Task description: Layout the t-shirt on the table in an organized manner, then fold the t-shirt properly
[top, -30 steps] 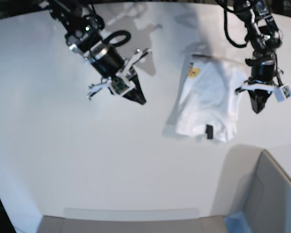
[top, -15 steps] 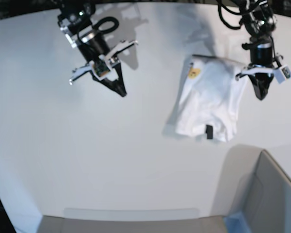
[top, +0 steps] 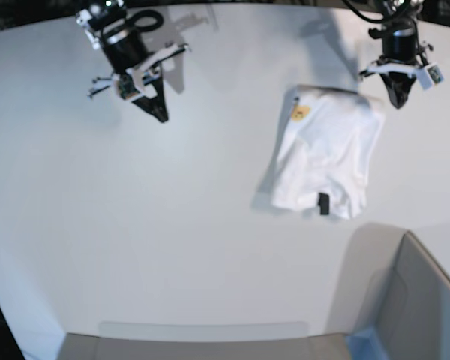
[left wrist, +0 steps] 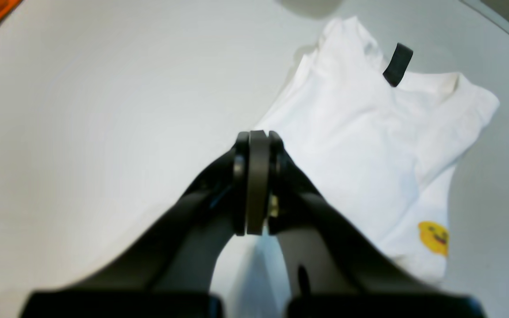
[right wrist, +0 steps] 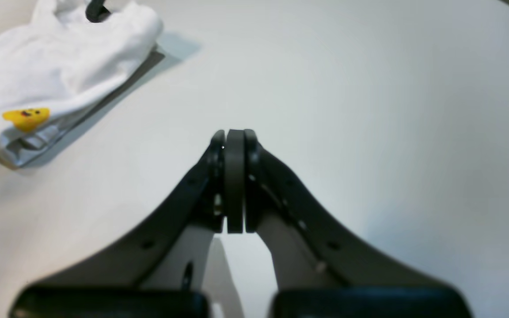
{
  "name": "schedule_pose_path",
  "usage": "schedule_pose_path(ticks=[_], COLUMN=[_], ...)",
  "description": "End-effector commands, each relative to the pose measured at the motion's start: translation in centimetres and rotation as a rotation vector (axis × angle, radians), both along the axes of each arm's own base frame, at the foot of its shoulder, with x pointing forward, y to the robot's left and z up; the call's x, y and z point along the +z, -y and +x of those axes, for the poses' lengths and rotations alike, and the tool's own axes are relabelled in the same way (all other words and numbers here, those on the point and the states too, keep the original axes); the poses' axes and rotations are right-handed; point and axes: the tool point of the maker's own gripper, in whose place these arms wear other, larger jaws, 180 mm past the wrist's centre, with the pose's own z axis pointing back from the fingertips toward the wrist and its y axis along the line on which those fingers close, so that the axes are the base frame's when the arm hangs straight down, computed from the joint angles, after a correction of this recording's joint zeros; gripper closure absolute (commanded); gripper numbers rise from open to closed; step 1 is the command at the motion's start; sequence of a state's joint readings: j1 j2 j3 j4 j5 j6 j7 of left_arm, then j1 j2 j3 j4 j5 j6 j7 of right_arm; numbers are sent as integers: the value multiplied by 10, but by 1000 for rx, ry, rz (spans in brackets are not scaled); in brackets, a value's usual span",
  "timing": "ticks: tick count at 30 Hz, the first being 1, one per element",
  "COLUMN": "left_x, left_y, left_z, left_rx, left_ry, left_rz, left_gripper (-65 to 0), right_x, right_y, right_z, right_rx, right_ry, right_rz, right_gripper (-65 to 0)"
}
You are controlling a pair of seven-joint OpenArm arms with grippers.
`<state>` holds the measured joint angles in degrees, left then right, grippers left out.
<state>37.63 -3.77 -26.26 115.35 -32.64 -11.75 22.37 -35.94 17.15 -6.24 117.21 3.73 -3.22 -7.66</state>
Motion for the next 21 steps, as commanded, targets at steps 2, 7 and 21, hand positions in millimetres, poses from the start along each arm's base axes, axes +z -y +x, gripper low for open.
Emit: schedule_pose_path(ticks=[2, 7, 21], left_x=[10, -1, -16], left_y=[-1, -3, -18], left_z=[-4, -28, -98], left_rx=[-12, -8, 23], left_ry=[20, -55, -247], left_rz=[24, 29, 57], left_gripper=[0, 0, 0], right_x=[7, -5, -27], right_y=[3, 11, 10], right_z=[-4, -21, -83], right_rx=[-5, -22, -23], right_ry=[20, -38, -184], right_rz=[9, -5, 15], right_gripper=[0, 0, 0])
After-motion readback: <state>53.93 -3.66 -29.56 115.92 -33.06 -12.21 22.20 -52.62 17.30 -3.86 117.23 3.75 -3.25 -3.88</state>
